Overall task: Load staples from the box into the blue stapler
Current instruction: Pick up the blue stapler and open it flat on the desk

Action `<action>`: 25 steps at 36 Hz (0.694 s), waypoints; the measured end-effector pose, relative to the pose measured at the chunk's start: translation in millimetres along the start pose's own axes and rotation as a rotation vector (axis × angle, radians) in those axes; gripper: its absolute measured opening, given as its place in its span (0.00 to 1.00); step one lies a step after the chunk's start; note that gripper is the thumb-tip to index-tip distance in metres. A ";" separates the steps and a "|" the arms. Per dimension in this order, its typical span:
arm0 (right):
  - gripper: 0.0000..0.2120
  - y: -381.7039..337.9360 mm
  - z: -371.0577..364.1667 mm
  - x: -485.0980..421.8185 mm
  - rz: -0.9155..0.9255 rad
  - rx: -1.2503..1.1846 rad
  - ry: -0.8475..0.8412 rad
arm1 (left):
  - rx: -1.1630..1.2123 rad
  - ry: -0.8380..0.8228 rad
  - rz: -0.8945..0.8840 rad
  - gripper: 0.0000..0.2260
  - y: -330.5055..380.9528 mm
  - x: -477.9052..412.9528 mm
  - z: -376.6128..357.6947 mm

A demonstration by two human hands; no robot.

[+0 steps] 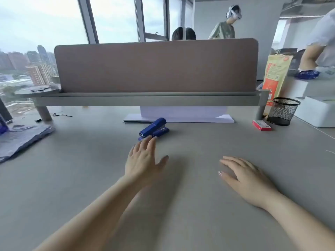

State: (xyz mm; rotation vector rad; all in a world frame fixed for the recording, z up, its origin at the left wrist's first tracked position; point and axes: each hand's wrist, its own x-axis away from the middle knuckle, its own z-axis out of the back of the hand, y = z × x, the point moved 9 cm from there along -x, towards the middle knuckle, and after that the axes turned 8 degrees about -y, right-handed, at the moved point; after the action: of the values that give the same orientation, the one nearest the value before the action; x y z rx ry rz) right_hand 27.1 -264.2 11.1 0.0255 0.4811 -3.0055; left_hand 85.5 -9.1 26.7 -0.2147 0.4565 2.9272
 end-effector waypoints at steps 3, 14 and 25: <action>0.22 4.7 1.0 -2.9 0.002 -0.016 0.013 | -0.067 0.046 0.062 0.35 -11.1 -46.5 1.2; 0.17 9.0 4.6 -12.2 0.020 -0.037 0.062 | -0.001 -0.043 0.063 0.35 -5.5 -69.8 -29.0; 0.25 -4.7 -1.2 -5.6 0.097 -0.050 -0.023 | -0.054 -0.156 -0.388 0.35 60.5 58.4 -21.1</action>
State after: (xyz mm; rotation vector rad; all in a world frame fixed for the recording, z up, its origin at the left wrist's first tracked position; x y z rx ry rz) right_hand 32.2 -258.8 11.7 0.0095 0.5366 -2.8949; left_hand 19.5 -63.9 14.5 -0.0705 0.2755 2.5524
